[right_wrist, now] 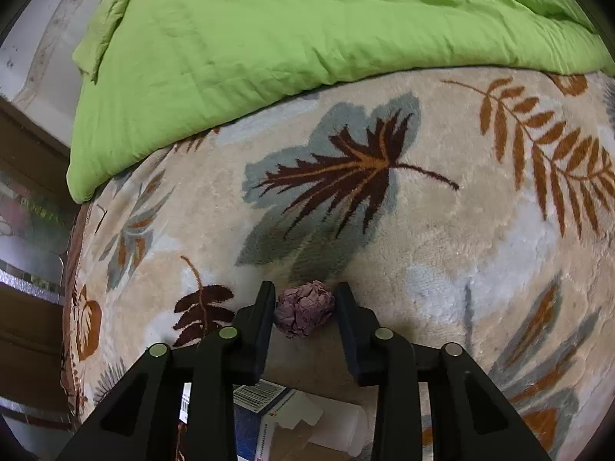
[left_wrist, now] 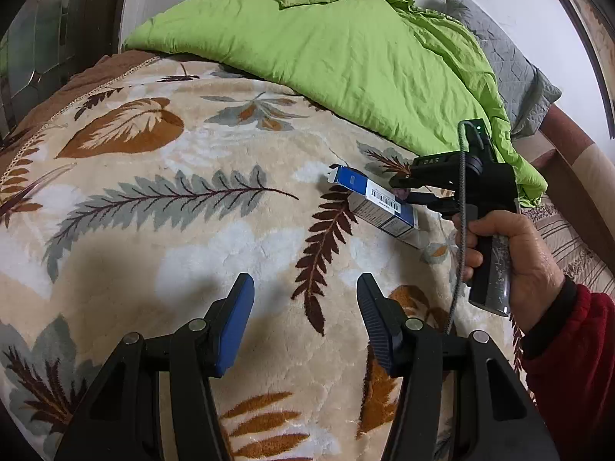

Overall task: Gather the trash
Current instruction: 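Grasp the blue-and-white medicine box with the left tool while the right tool grasps the pink crumpled paper, then lift the blue box with the left tool while the right tool lifts the pink paper toward the basket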

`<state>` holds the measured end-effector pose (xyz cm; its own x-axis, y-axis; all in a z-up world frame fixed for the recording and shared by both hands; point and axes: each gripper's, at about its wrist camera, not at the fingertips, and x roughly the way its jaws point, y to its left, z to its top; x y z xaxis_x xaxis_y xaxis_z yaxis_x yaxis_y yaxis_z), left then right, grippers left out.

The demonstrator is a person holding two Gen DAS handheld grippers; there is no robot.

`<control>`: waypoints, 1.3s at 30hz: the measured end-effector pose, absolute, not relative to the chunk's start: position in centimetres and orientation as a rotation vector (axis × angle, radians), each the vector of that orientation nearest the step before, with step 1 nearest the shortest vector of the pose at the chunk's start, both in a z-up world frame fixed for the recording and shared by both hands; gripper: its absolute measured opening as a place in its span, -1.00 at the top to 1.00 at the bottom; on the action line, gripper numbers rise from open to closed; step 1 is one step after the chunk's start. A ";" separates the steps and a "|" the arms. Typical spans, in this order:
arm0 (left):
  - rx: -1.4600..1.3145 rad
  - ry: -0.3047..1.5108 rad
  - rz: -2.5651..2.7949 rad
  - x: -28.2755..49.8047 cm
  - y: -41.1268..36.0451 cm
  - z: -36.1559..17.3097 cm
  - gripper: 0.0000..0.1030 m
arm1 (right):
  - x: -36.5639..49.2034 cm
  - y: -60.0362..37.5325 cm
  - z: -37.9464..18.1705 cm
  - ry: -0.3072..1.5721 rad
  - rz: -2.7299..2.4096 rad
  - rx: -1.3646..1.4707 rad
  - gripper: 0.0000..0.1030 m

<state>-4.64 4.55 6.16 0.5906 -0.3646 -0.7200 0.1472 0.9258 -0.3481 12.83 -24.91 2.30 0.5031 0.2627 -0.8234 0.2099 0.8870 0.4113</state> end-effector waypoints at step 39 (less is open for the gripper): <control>-0.087 1.025 -0.280 5.3 -7.1 1.7 0.37 | -8.9 -27.2 6.3 0.885 0.148 0.408 0.39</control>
